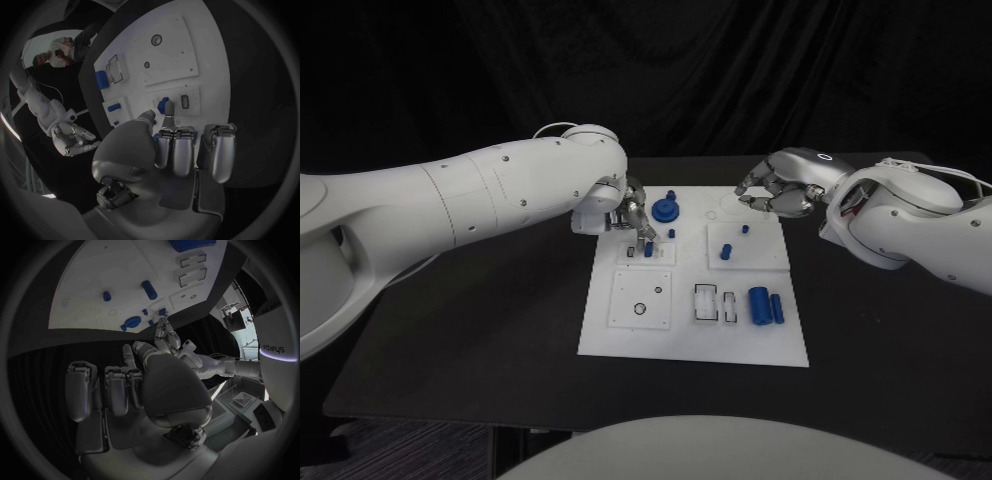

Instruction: Assemble the parts on the task board

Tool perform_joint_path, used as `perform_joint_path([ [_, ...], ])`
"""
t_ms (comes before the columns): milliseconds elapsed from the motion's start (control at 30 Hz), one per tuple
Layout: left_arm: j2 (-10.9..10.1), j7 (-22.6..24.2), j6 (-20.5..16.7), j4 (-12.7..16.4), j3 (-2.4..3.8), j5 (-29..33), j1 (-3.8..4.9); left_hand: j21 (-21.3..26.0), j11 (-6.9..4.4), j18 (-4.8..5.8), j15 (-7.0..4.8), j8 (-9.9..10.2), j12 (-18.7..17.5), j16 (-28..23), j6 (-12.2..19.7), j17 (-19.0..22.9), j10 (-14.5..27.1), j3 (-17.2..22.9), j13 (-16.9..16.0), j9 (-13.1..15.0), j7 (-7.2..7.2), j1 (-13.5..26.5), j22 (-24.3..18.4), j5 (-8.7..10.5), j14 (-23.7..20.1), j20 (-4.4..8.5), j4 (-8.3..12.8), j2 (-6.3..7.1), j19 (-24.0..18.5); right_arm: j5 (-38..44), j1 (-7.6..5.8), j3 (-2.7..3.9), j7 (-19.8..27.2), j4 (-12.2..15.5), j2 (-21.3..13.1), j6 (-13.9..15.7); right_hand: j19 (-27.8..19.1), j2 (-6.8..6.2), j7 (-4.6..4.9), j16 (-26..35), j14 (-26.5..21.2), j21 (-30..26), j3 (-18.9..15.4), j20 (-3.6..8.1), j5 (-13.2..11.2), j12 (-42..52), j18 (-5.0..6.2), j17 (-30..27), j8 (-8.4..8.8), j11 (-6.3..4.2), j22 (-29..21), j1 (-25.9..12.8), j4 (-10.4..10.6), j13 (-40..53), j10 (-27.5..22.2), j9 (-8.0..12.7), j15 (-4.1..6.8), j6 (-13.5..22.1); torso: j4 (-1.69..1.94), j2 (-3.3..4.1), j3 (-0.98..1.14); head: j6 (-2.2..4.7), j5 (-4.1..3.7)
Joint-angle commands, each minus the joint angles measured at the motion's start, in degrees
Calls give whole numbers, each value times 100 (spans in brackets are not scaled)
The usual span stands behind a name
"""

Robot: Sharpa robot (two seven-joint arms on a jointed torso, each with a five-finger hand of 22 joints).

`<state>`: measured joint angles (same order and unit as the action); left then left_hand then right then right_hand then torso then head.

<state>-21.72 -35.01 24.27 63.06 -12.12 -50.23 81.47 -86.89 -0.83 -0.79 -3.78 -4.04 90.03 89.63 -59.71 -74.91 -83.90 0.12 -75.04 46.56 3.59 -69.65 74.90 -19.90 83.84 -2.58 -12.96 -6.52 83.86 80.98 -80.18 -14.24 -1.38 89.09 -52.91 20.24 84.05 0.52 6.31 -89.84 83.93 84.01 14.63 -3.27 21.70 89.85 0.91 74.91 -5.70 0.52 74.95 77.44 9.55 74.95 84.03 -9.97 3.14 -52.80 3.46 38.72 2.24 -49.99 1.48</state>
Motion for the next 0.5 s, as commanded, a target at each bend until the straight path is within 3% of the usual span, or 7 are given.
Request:
perform_joint_path([
  [33,29,42,24,-12,4,38,-24,6,14,-10,18,18,-3,37,-32,-1509,-610,47,-1496,-10,-9,-53,1355,-38,616,-23,21,-12,431,9,14,4,-70,5,2,-21,258,-3,4,-16,607,-11,46,-38,38,15,73,1509,20,38,1289,-14,2,1505,597,7,-47,-48,3,2,2,-1,0],
  [500,86,37,8,-85,4,38,-63,17,4,-13,10,3,-3,37,-62,-1509,-610,241,-1496,-66,-21,-84,1353,-111,616,-16,129,6,426,9,15,4,-76,22,-13,-58,254,-4,4,-16,607,-19,61,-39,44,15,75,1509,19,39,1286,-21,-6,1505,597,7,-47,-55,7,1,-4,-1,-7],
])
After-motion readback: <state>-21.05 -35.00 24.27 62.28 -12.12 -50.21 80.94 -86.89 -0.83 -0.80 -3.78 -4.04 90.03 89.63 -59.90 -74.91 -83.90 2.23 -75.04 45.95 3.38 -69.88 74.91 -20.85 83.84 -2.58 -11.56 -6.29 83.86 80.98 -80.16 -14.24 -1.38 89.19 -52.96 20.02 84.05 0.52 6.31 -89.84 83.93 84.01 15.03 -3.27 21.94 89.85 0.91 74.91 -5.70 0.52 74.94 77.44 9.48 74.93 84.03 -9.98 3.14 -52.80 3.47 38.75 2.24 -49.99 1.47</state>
